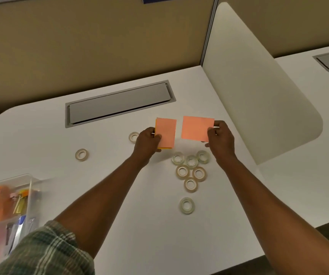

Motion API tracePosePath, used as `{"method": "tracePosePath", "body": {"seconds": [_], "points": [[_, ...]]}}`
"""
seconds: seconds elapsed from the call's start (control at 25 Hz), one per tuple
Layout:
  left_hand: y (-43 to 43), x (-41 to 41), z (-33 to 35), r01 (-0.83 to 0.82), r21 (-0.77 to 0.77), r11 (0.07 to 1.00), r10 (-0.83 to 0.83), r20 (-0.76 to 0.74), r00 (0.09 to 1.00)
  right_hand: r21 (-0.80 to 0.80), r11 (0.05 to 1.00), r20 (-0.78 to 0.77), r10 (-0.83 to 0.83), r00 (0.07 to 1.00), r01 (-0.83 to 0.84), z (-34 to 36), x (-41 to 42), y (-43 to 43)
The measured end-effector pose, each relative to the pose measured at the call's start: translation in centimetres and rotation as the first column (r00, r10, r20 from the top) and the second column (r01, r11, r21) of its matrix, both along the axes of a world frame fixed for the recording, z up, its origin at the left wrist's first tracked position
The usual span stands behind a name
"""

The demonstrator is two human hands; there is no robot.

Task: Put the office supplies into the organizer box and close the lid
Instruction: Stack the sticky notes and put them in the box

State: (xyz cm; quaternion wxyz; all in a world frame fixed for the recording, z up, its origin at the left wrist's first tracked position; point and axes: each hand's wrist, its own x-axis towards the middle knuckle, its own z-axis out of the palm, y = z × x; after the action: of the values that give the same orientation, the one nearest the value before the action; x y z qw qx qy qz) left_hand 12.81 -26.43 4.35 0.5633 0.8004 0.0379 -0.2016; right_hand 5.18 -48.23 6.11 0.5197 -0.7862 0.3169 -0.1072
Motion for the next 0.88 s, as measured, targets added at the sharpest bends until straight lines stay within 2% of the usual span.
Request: {"method": "tracePosePath", "body": {"seconds": [0.04,0.08,0.16,0.24,0.28,0.56,0.72,0.8,0.88], "points": [[1.0,-0.6,0.1,-0.049,-0.072,0.996,0.043,-0.083,0.996,0.193,0.98,0.002,-0.057,0.998,0.056,0.3,0.0,1.2],[1.9,-1.1,0.2,-0.094,-0.126,0.988,0.074,-0.153,0.985,0.378,0.921,-0.009,-0.104,0.995,0.099,0.6,0.0,2.6],[3.5,-2.5,0.5,-0.178,-0.232,0.956,0.113,-0.269,0.957,0.663,0.738,-0.026,-0.148,0.989,0.127,1.1,-0.5,5.6],[5.4,-4.0,0.9,-0.266,-0.331,0.905,0.144,-0.348,0.926,0.809,0.571,-0.05,-0.173,0.984,0.141,1.3,-1.2,9.1],[6.3,-4.7,1.2,-0.306,-0.363,0.88,0.164,-0.372,0.914,0.828,0.536,-0.076,-0.178,0.981,0.162,1.3,-1.5,11.0],[13.3,-9.0,2.6,-0.492,-0.418,0.764,0.316,-0.423,0.849,0.673,0.704,-0.222,-0.098,0.97,0.225,1.5,-3.9,22.6],[18.0,-10.7,3.3,-0.49,-0.462,0.74,0.332,-0.382,0.862,0.563,0.806,-0.232,-0.059,0.971,0.183,2.4,-4.3,28.4],[20.1,-11.5,3.5,-0.469,-0.465,0.751,0.331,-0.348,0.877,0.571,0.809,-0.257,0.016,0.966,0.138,2.8,-4.4,30.6],[22.2,-12.0,3.7,-0.446,-0.446,0.776,0.33,-0.316,0.889,0.652,0.752,-0.249,0.091,0.964,0.098,3.1,-4.4,32.3]]}}
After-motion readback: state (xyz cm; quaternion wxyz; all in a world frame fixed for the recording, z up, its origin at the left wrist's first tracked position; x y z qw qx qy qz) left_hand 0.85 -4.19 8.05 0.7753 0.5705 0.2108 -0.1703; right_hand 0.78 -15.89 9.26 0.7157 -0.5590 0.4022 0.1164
